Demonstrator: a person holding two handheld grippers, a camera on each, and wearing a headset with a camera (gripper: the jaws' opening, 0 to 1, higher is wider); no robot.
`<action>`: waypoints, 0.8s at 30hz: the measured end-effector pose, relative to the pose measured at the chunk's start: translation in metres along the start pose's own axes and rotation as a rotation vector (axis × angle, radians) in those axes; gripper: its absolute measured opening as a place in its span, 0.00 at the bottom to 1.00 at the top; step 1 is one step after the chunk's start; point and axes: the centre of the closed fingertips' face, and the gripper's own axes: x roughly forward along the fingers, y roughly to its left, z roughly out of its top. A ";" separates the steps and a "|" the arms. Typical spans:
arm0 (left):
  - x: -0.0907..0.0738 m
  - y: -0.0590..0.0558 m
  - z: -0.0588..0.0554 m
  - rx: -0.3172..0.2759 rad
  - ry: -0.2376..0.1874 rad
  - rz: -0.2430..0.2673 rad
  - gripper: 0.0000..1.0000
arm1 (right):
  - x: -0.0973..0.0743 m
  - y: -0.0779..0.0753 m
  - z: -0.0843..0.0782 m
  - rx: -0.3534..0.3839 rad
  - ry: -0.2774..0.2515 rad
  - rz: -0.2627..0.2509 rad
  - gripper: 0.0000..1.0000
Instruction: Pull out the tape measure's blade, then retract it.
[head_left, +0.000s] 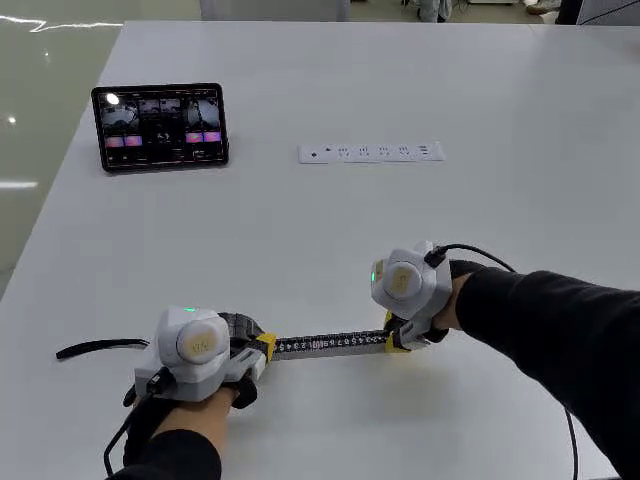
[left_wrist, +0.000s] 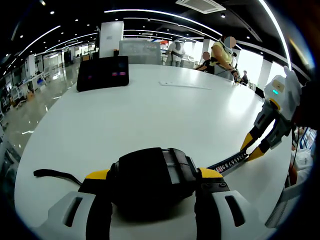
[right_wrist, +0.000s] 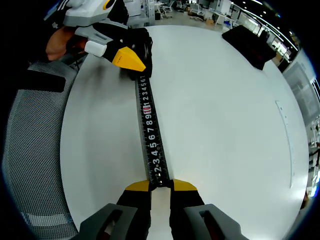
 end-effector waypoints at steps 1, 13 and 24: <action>0.000 0.000 0.000 0.000 0.000 0.000 0.63 | 0.000 0.000 0.000 0.000 0.000 0.001 0.09; 0.000 0.000 0.000 0.001 0.005 -0.002 0.63 | 0.001 0.001 0.007 -0.029 -0.003 0.006 0.09; 0.000 0.000 0.000 0.001 0.006 -0.003 0.63 | 0.004 0.002 0.014 -0.024 -0.021 0.010 0.10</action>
